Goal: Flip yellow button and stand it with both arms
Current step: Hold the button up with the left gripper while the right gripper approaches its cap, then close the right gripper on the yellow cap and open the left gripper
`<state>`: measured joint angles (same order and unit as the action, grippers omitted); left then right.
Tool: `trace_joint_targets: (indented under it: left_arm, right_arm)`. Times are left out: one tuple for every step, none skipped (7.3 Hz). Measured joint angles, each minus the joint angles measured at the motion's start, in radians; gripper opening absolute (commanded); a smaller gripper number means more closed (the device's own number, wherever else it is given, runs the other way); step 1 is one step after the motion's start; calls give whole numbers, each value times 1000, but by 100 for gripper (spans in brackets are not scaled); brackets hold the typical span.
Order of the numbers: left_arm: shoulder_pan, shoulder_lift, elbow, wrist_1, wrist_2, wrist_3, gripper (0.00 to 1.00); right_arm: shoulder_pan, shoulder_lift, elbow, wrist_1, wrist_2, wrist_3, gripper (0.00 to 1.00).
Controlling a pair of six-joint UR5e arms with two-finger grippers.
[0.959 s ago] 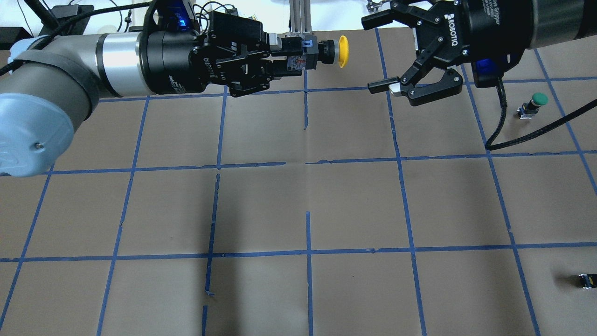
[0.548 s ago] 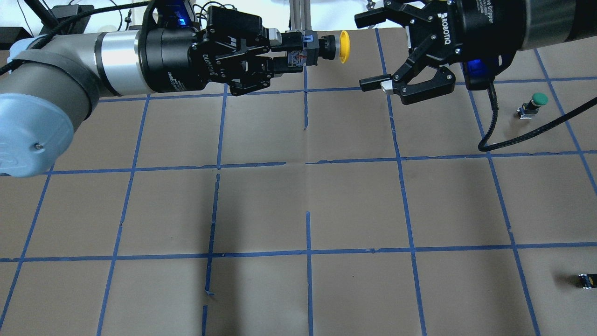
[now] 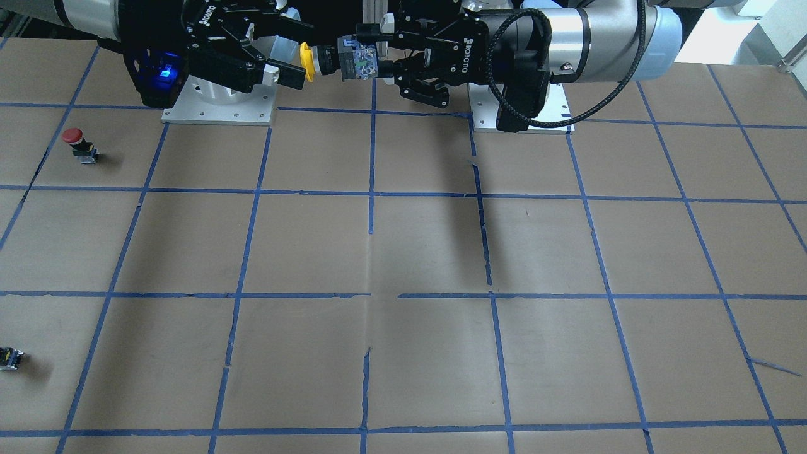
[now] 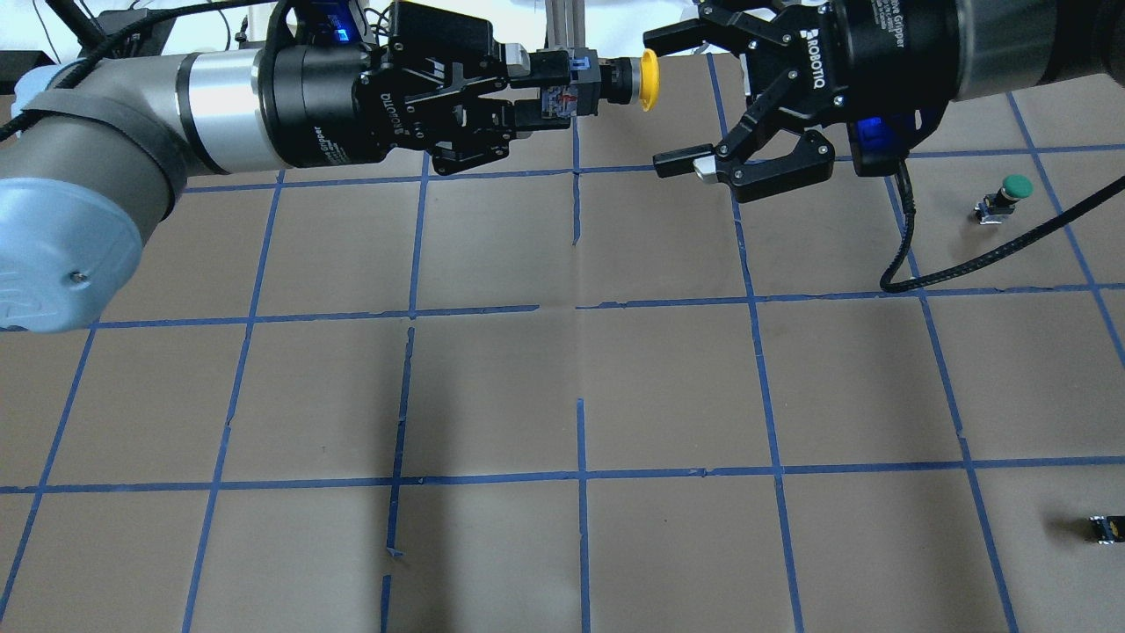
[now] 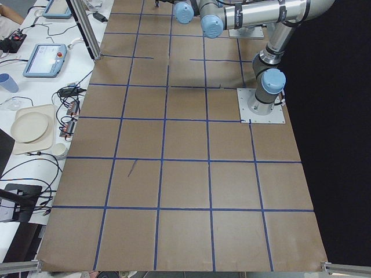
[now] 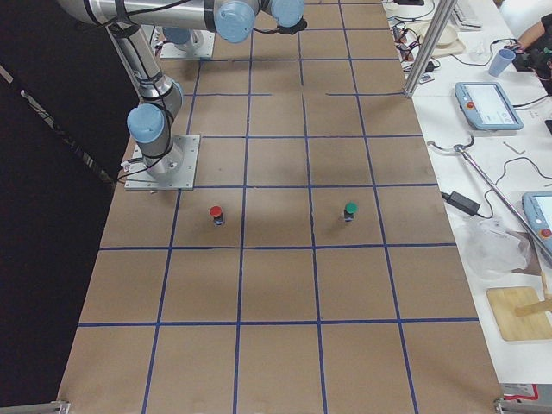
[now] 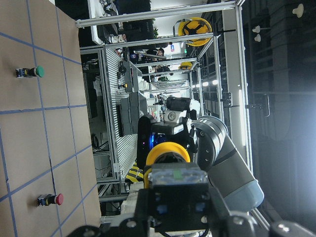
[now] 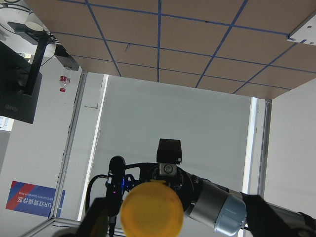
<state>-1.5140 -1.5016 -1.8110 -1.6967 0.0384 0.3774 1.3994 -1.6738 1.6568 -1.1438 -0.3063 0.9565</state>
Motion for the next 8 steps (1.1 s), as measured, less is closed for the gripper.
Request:
trace_joint_targets:
  left_arm:
    - [0, 0, 0, 1, 0, -3, 19]
    - [0, 0, -1, 1, 0, -4, 19]
    - [0, 0, -1, 2, 0, -4, 19]
    - [0, 0, -1, 2, 0, -6, 19]
    - [0, 0, -1, 2, 0, -9, 19]
    - [0, 0, -1, 3, 0, -11, 19]
    - [0, -1, -1, 3, -1, -12, 19]
    - [0, 0, -1, 3, 0, -15, 32]
  right_arm:
    - [1, 0, 1, 0, 18, 8, 98]
    - [1, 1, 3, 1, 25, 12, 83]
    - [1, 2, 6, 2, 28, 13, 62]
    - [1, 2, 10, 1, 29, 13, 46]
    - [1, 3, 11, 1, 30, 13, 30]
    - [1, 3, 12, 1, 38, 12, 18]
    - [1, 3, 12, 1, 54, 11, 14]
    - [1, 3, 13, 0, 70, 10, 13]
